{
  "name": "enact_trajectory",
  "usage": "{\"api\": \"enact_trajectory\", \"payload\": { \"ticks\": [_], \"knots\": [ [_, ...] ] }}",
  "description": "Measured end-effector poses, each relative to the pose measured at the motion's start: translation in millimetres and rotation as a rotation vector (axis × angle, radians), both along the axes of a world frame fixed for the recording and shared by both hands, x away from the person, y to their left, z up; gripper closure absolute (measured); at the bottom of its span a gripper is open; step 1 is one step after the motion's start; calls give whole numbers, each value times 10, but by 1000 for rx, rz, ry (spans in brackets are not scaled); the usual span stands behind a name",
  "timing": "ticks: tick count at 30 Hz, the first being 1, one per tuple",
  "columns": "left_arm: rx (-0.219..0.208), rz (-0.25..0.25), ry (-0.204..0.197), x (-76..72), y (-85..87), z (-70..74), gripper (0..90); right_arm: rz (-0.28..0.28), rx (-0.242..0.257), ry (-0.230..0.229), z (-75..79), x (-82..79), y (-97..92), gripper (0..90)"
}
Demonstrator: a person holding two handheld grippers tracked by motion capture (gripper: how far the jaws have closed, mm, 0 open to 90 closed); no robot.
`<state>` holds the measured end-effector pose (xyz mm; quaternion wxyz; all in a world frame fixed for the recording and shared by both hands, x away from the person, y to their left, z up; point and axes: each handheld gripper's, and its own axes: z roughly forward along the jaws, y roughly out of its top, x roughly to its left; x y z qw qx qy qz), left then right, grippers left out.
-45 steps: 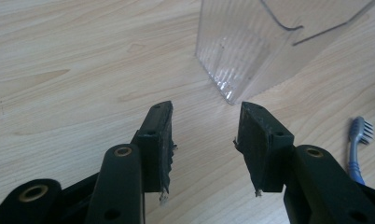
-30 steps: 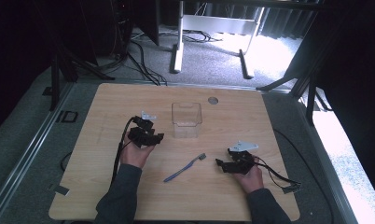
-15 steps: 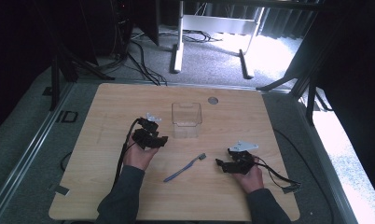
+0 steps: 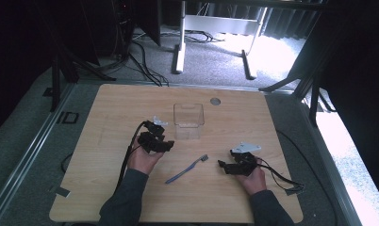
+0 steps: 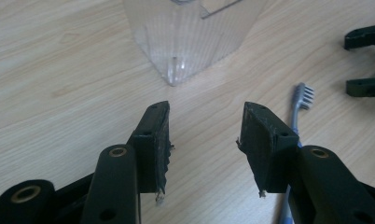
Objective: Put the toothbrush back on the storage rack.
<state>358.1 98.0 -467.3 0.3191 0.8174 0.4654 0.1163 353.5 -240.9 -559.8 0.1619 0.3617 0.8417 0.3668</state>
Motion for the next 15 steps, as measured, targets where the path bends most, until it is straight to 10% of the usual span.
{"api": "enact_trajectory", "payload": {
  "ticks": [15],
  "knots": [
    [7, -32, 12, -41, -147, 8, 528, 0, 1, 0, 0, 0, 0, 266]
  ]
}}
